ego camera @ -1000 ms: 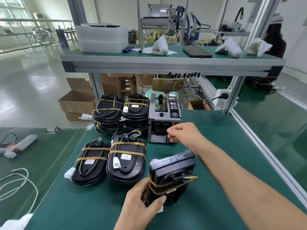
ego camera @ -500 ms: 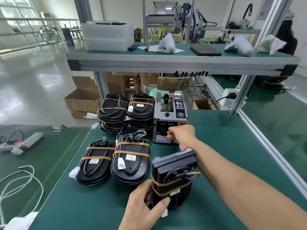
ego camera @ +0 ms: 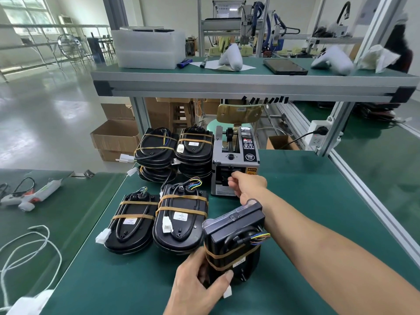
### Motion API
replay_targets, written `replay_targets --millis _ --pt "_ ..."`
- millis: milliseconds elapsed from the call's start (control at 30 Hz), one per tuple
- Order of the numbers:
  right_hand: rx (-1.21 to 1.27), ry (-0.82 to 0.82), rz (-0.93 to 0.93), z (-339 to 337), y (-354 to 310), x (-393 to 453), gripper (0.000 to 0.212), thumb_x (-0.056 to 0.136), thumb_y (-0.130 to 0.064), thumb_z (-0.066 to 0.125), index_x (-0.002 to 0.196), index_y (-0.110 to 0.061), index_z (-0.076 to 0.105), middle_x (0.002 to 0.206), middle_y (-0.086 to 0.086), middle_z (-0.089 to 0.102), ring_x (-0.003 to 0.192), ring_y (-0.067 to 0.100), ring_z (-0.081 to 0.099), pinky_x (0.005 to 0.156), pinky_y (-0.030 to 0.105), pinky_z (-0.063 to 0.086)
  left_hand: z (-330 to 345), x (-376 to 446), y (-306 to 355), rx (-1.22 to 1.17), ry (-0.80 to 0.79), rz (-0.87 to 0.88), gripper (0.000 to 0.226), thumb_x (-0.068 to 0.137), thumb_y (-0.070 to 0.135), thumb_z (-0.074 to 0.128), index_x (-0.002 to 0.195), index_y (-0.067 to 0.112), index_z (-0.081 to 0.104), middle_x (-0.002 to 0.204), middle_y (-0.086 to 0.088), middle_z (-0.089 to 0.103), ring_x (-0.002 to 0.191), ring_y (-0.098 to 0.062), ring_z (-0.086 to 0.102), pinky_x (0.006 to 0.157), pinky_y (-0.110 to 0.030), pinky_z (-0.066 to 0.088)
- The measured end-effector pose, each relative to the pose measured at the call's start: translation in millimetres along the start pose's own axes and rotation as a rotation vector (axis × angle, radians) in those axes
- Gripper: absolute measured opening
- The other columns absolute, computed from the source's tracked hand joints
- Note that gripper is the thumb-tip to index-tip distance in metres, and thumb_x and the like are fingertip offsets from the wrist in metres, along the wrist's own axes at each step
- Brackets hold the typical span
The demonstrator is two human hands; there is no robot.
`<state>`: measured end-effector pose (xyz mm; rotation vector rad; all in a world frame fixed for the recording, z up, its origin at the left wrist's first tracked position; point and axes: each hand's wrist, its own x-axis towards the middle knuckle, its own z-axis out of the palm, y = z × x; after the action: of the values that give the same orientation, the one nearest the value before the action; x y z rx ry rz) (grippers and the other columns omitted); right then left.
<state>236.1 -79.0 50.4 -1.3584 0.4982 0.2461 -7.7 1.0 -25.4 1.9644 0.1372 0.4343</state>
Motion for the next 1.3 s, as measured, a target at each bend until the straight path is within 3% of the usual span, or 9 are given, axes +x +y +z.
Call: replay_targets --millis 200,300,400,500,700,867,1033,1167,1300 --pt "0.021 -0.003 0.053 3.1 -1.2 -3.2 0.010 0.090 -0.009 0.073 0.097 -0.003 0.069 0.081 0.010 0.078 0.039 0.004 0.060 0.050 0.020 0.049 1.2 0.6 -5.1 -0.001 -0.006 -0.015 0.056 0.071 0.043 0.083 0.124 0.052 0.069 0.082 0.003 0.069 0.058 -0.003 0.046 0.055 -0.018 0.041" --pt "0.035 -0.002 0.074 3.3 -2.4 -6.1 0.012 0.089 -0.009 0.073 0.098 -0.002 0.069 0.086 0.012 0.079 0.043 0.006 0.060 0.052 0.021 0.049 1.9 0.7 -7.6 -0.018 -0.009 -0.027 0.057 0.072 0.042 0.084 0.126 0.051 0.068 0.088 0.002 0.072 0.062 -0.016 0.057 0.058 -0.027 0.049" --pt "0.047 0.004 0.092 4.0 -2.9 -7.4 0.014 0.089 -0.008 0.073 0.100 -0.001 0.070 0.085 0.012 0.079 0.044 0.006 0.058 0.051 0.019 0.050 1.9 0.1 -6.6 -0.013 0.002 0.002 0.055 0.071 0.043 0.083 0.124 0.049 0.070 0.082 0.009 0.071 0.056 -0.002 0.048 0.055 -0.013 0.041" --pt "0.039 0.001 0.104 2.8 -4.0 -6.8 0.013 0.087 -0.007 0.073 0.098 -0.001 0.071 0.078 0.009 0.078 0.039 0.005 0.057 0.049 0.017 0.050 2.2 0.5 -3.6 -0.010 -0.012 0.004 0.054 0.071 0.041 0.084 0.124 0.048 0.070 0.086 0.012 0.073 0.058 0.000 0.050 0.057 -0.011 0.041" --pt "-0.147 -0.285 0.133 -33.9 -3.6 -18.8 0.005 0.086 -0.011 0.075 0.083 -0.008 0.073 0.070 0.003 0.074 0.047 0.008 0.061 0.043 0.018 0.046 3.4 0.9 -7.0 -0.050 -0.030 0.049 0.057 0.074 0.034 0.086 0.126 0.051 0.069 0.112 0.009 0.077 0.099 -0.013 0.074 0.083 -0.022 0.058" --pt "-0.084 -0.413 -0.133 -92.2 -19.5 -75.0 0.013 0.090 -0.011 0.075 0.078 -0.015 0.076 0.079 0.005 0.075 0.064 0.010 0.068 0.055 0.018 0.052 4.2 2.6 -6.5 -0.016 -0.033 0.078 0.055 0.074 0.033 0.086 0.123 0.052 0.068 0.105 0.013 0.076 0.090 -0.005 0.071 0.076 -0.015 0.053" --pt "-0.283 -0.485 -0.425 -136.2 -24.3 -150.6 0.020 0.088 -0.014 0.076 0.069 -0.021 0.075 0.113 -0.012 0.077 0.099 0.000 0.070 0.089 0.023 0.047 4.9 0.7 -5.8 0.009 -0.039 0.094 0.053 0.073 0.033 0.086 0.120 0.050 0.068 0.091 0.022 0.070 0.069 0.010 0.056 0.067 -0.005 0.043" --pt "-0.434 -0.465 -0.525 -142.1 -7.4 -163.3 0.016 0.086 -0.011 0.079 0.072 -0.018 0.078 0.115 -0.017 0.073 0.119 -0.005 0.063 0.094 0.021 0.044 4.6 1.1 -3.9 -0.002 -0.041 0.121 0.054 0.074 0.031 0.086 0.121 0.050 0.068 0.099 0.018 0.074 0.079 0.008 0.062 0.072 -0.005 0.045" --pt "-0.519 -0.423 -0.573 -140.3 -0.1 -155.7 0.012 0.084 -0.015 0.081 0.075 -0.021 0.079 0.114 -0.021 0.070 0.122 -0.007 0.060 0.096 0.024 0.045 4.9 -0.1 -3.5 -0.024 -0.049 0.121 0.053 0.074 0.028 0.086 0.120 0.047 0.070 0.092 0.020 0.071 0.072 0.011 0.058 0.068 -0.003 0.043"
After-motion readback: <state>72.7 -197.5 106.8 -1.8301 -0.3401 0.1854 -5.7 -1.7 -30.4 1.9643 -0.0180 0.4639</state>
